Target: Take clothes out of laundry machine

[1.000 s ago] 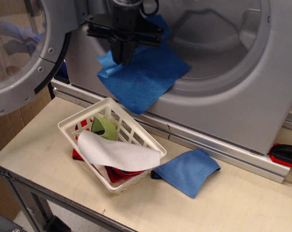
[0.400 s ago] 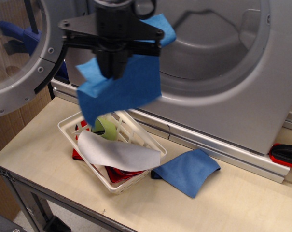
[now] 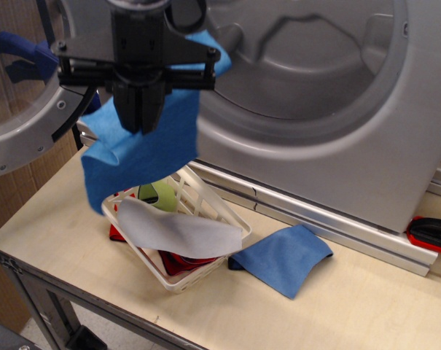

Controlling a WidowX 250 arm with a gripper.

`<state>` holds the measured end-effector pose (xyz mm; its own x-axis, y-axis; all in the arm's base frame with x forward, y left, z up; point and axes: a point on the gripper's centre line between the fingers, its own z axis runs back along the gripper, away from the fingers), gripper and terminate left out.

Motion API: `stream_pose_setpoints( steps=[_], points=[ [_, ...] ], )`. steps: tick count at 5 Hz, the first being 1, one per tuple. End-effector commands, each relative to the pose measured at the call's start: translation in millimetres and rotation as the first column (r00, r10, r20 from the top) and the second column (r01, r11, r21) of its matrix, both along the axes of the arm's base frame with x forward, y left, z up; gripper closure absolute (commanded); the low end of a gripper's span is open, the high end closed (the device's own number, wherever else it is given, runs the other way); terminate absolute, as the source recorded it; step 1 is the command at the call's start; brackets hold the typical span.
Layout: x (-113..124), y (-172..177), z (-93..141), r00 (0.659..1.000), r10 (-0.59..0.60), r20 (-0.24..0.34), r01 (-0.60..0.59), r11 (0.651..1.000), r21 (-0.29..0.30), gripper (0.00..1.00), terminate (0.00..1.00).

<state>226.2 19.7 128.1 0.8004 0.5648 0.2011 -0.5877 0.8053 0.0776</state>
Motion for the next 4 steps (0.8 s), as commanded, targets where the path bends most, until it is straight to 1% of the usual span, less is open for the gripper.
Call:
stream_pose_setpoints(
  steps=[1,2,3,4],
  points=[
    [9,-6,-51,0.996,-0.062,-0.069,0.053,0.99,-0.131,1.0,0.0],
    [7,2,-75,0.997,-0.02,-0.08,0.004,0.98,-0.197,1.0,0.0],
    [20,2,-94,0.995,-0.06,-0.076,0.042,0.975,-0.22,1.0,0.0],
    [33,6,-111,0.997,-0.066,-0.029,0.059,0.974,-0.217,1.0,0.0]
  ],
)
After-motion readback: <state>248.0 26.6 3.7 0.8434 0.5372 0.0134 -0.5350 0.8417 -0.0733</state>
